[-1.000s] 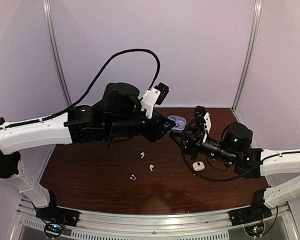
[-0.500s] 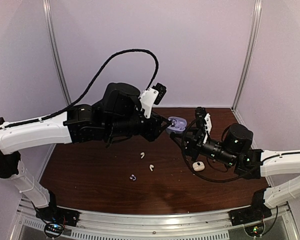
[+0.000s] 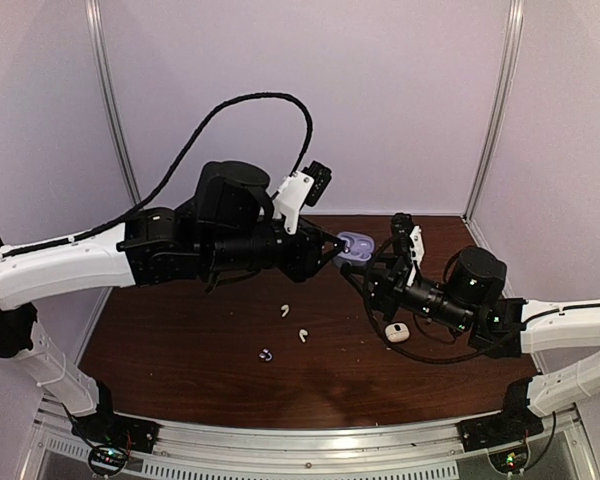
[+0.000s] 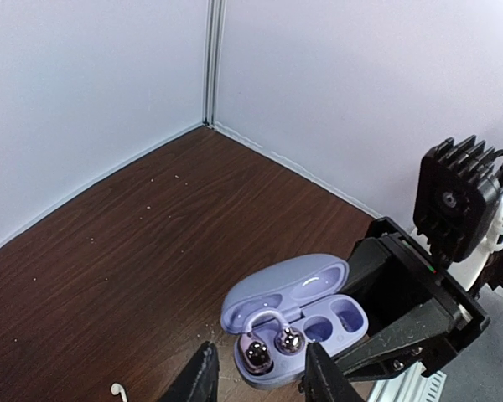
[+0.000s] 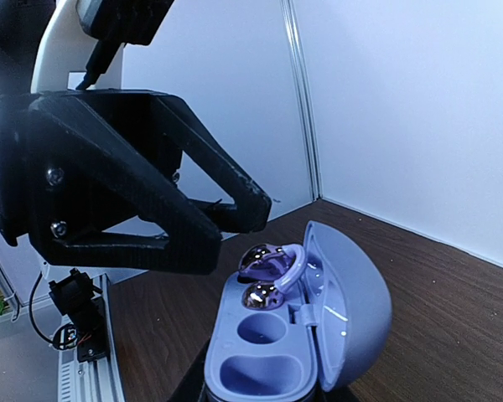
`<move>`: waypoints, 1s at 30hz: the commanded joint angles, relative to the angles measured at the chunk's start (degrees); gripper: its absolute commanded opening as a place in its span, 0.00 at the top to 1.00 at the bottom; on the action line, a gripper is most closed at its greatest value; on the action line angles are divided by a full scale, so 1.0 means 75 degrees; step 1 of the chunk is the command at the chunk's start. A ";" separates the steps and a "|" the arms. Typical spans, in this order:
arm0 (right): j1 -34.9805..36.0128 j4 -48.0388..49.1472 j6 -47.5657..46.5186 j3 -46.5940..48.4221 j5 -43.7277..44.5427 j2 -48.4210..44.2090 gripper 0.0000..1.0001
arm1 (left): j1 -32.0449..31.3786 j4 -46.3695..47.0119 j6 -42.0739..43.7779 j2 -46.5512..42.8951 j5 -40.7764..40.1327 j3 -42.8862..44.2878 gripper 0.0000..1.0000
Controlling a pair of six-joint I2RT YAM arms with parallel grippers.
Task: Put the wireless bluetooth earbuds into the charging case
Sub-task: Place the left earbud in the left side groove of the charging case.
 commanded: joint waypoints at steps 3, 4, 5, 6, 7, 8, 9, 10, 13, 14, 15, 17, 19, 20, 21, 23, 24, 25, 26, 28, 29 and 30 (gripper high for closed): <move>-0.0040 0.0344 0.0074 -0.0125 -0.0002 -0.0200 1.00 | -0.0013 0.0489 0.0128 -0.0320 0.0401 -0.0139 0.59; -0.0050 0.0359 0.0068 -0.0140 -0.0023 -0.0210 1.00 | -0.0015 0.0514 0.0128 -0.0360 0.0411 -0.0158 0.58; -0.0051 0.0372 0.0033 -0.0157 -0.0080 -0.0225 1.00 | -0.0013 0.0556 0.0138 -0.0438 0.0404 -0.0184 0.58; -0.0051 0.0357 -0.0039 -0.0177 -0.0152 -0.0244 1.00 | -0.0015 0.0633 0.0154 -0.0534 0.0390 -0.0251 0.58; -0.0051 0.0316 -0.0148 -0.0188 -0.0228 -0.0261 1.00 | -0.0009 0.0765 0.0192 -0.0652 0.0394 -0.0329 0.58; -0.0051 0.0280 -0.0230 -0.0189 -0.0320 -0.0294 1.00 | -0.0004 0.0831 0.0276 -0.0794 0.0425 -0.0425 0.58; -0.0051 0.0264 -0.0324 -0.0210 -0.0426 -0.0358 1.00 | 0.0014 0.0921 0.0381 -0.0927 0.0492 -0.0498 0.57; -0.0051 0.0226 -0.0410 -0.0217 -0.0572 -0.0386 1.00 | 0.0031 0.0976 0.0492 -0.1086 0.0538 -0.0579 0.57; -0.0063 0.0022 -0.0688 -0.0199 -0.1024 -0.0525 1.00 | 0.0204 0.1101 0.0813 -0.1548 0.1188 -0.0887 0.55; -0.0063 -0.0069 -0.0791 -0.0186 -0.1174 -0.0569 1.00 | 0.0308 0.1088 0.0886 -0.1669 0.1370 -0.0972 0.55; -0.0064 -0.0161 -0.0888 -0.0172 -0.1327 -0.0615 1.00 | 0.0440 0.1031 0.0943 -0.1782 0.1748 -0.1043 0.55; -0.0063 -0.0361 -0.1041 -0.0120 -0.1561 -0.0686 1.00 | 0.0693 0.0954 0.1037 -0.1964 0.2314 -0.1164 0.57; -0.0069 -0.0558 -0.1166 -0.0031 -0.1826 -0.0725 1.00 | 0.0862 0.0887 0.1191 -0.2132 0.2750 -0.1271 0.60; -0.0074 -0.0642 -0.1198 0.0008 -0.1945 -0.0738 1.00 | 0.0905 0.0824 0.1293 -0.2168 0.2876 -0.1287 0.62; -0.0073 -0.0726 -0.1227 0.0055 -0.2091 -0.0739 1.00 | 0.0928 0.0744 0.1446 -0.2167 0.2993 -0.1284 0.64; -0.0069 -0.0815 -0.1262 0.0116 -0.2286 -0.0722 1.00 | 0.0932 0.0637 0.1601 -0.2112 0.3211 -0.1291 0.65; -0.0074 -0.0840 -0.1248 0.0155 -0.2382 -0.0708 1.00 | 0.0927 0.0607 0.1639 -0.2037 0.3372 -0.1294 0.66; -0.0073 -0.0861 -0.1247 0.0190 -0.2484 -0.0686 1.00 | 0.0925 0.0618 0.1658 -0.1973 0.3513 -0.1312 0.65; -0.0074 -0.0874 -0.1239 0.0214 -0.2572 -0.0656 1.00 | 0.0932 0.0663 0.1646 -0.1905 0.3641 -0.1353 0.61; -0.0075 -0.0892 -0.1231 0.0278 -0.2671 -0.0614 1.00 | 0.0930 0.0838 0.1623 -0.1826 0.3965 -0.1467 0.52; -0.0075 -0.0897 -0.1215 0.0297 -0.2714 -0.0601 1.00 | 0.0934 0.0916 0.1608 -0.1800 0.4075 -0.1500 0.48; -0.0075 -0.0893 -0.1215 0.0309 -0.2776 -0.0599 1.00 | 0.0933 0.0965 0.1605 -0.1769 0.4156 -0.1525 0.45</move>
